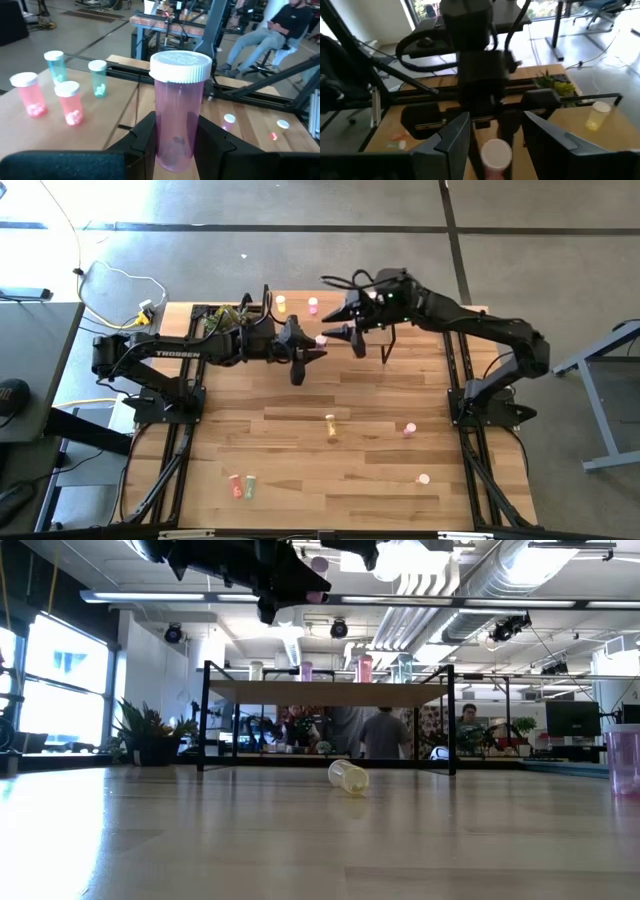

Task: Pick and place medicine bottles onto shelf by color
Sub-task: Put the bottom pink bottle on the shelf

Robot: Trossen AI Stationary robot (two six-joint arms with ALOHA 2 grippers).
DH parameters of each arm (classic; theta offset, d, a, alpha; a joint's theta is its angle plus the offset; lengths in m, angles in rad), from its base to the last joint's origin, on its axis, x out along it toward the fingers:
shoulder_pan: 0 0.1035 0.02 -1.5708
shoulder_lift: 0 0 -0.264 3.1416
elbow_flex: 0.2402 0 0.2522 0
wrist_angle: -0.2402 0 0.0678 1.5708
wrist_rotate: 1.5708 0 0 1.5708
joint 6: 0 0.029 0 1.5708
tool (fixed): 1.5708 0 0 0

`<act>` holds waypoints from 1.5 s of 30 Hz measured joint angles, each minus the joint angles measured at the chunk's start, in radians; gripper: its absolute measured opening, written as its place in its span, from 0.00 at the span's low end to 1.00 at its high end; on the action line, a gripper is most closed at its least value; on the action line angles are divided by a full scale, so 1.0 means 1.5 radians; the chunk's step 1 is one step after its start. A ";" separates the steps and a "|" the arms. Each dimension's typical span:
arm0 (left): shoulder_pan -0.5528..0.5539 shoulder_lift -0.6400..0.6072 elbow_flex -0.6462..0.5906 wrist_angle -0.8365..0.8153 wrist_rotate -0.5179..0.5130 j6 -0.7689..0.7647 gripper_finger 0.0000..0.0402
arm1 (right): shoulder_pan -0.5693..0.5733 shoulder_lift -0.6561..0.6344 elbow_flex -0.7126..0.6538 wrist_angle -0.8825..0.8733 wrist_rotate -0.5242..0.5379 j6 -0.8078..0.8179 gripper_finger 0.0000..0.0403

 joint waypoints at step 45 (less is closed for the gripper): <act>-0.001 -0.001 0.000 0.000 -0.003 0.005 0.22 | 0.012 0.070 -0.003 -0.040 -0.016 -0.010 0.29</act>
